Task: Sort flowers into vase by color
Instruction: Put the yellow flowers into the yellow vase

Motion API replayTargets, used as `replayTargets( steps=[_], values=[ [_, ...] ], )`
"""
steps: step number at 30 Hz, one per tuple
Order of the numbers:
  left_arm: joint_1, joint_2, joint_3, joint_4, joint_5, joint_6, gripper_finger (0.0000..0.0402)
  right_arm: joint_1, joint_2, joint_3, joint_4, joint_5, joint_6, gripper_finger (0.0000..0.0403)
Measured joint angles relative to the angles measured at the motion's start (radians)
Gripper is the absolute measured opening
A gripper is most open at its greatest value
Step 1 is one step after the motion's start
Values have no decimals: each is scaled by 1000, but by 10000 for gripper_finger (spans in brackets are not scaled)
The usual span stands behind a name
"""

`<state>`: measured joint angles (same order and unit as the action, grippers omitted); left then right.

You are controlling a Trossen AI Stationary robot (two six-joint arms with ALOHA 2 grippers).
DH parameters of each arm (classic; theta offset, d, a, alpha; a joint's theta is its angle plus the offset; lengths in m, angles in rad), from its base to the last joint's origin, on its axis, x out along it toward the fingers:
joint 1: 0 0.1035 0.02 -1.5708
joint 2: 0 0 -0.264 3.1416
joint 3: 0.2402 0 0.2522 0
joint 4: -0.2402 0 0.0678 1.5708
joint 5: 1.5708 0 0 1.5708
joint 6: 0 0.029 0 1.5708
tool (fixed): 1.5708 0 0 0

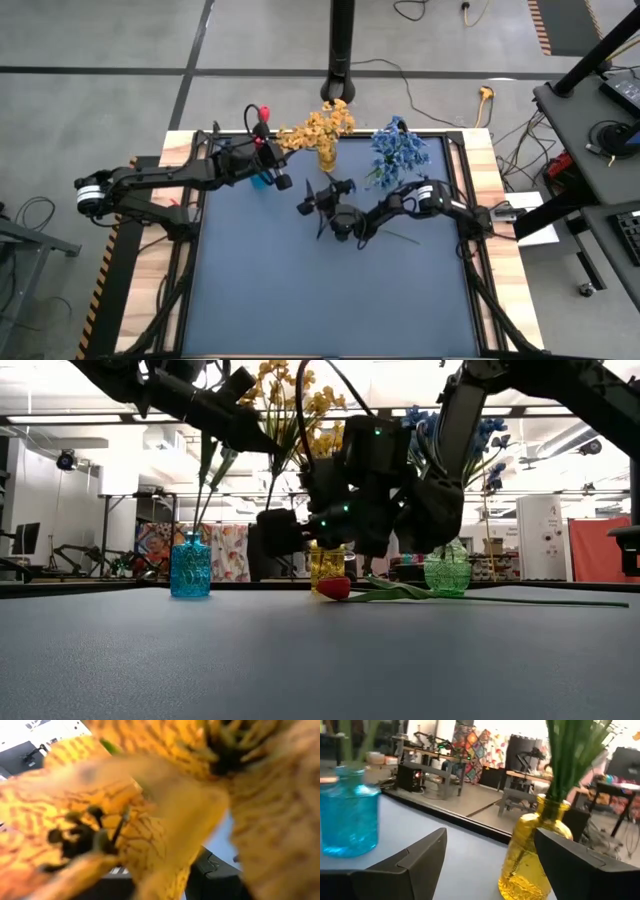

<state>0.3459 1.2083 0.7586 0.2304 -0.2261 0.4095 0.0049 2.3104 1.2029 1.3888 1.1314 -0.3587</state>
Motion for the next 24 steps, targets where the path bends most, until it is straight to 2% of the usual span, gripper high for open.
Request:
replayTargets(
  steps=[4, 10, 24],
  values=[
    [6, 0, 0, -14, -1, -1, 2, -22, -1, -7, 2, 22, 82, 307],
    [9, 0, 0, -14, -1, -2, 2, -48, -8, 1, 1, 22, 102, 321],
    [16, 0, 0, -21, -2, 0, 2, -99, -16, 0, 0, 12, 211, 322]
  ],
)
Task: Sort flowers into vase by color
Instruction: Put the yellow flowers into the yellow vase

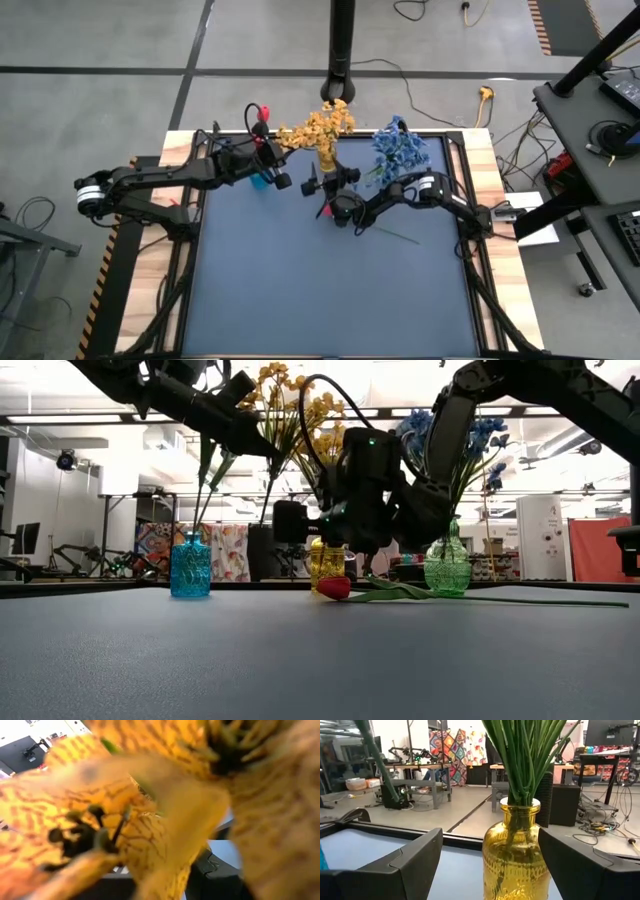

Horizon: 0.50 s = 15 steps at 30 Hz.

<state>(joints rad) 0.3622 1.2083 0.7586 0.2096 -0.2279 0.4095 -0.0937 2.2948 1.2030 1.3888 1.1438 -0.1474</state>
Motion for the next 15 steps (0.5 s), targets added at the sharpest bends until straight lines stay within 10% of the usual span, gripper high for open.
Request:
replayTargets(
  steps=[15],
  values=[
    [3, 0, 0, 0, 0, 1, 2, -58, -5, 5, -139, -50, 166, 322]
  ],
)
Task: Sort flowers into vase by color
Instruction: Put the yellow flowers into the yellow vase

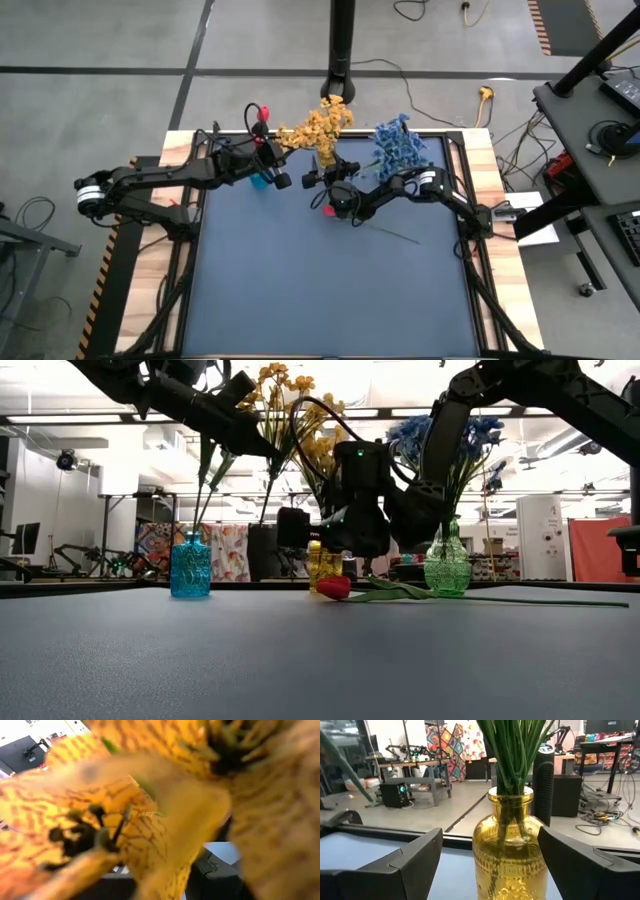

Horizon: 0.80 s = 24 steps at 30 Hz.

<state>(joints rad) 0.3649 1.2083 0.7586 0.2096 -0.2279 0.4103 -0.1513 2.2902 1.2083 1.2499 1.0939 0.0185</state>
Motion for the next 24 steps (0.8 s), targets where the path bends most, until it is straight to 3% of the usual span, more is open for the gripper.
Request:
replayTargets(
  steps=[7, 24],
  values=[
    [3, 0, 0, 0, 0, 0, 2, 2, 2, -3, -11, 41, -34, 322],
    [4, 0, 0, -2, 1, 1, 2, -8, -24, 15, 7, 12, -71, 322]
  ],
)
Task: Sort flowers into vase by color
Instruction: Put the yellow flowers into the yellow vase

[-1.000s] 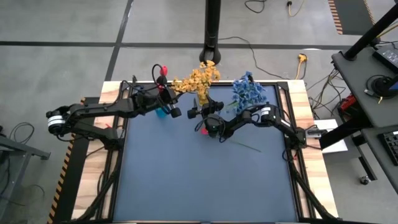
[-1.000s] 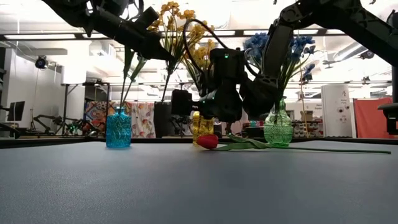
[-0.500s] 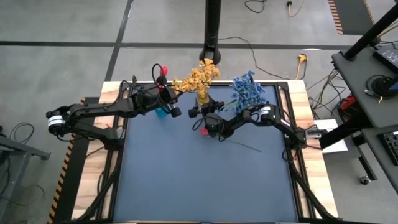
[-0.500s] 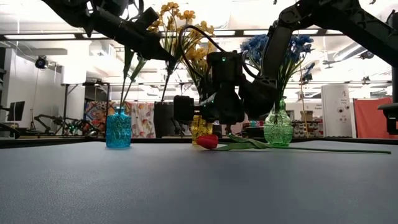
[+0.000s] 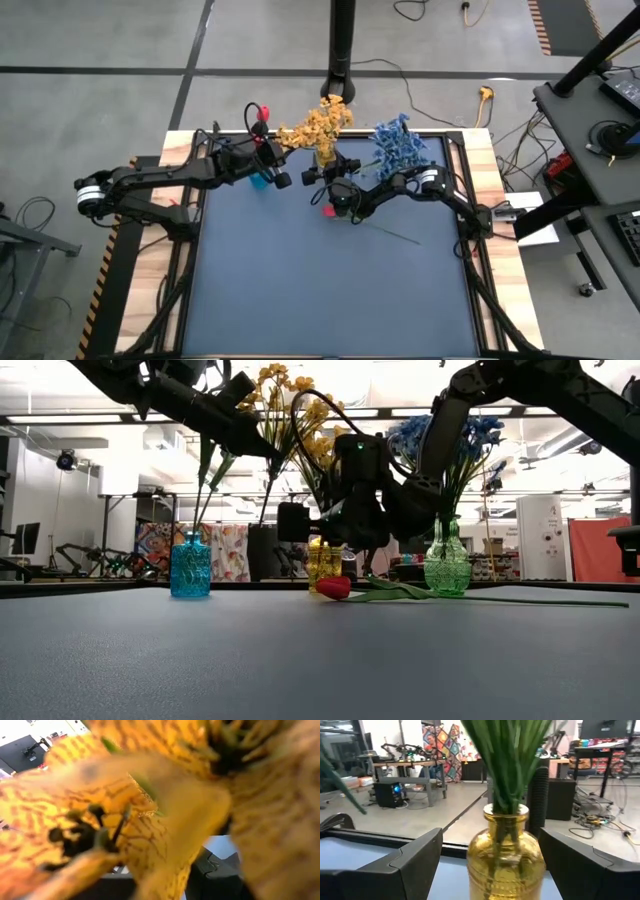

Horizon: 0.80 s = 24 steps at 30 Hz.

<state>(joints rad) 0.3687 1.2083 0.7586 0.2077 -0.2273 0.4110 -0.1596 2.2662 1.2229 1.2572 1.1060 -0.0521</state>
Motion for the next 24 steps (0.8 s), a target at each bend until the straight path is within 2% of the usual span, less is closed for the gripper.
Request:
replayTargets(
  steps=[24],
  values=[
    [2, 0, 0, -8, 1, 5, 2, -48, 0, 15, -21, -60, 53, 321]
  ],
)
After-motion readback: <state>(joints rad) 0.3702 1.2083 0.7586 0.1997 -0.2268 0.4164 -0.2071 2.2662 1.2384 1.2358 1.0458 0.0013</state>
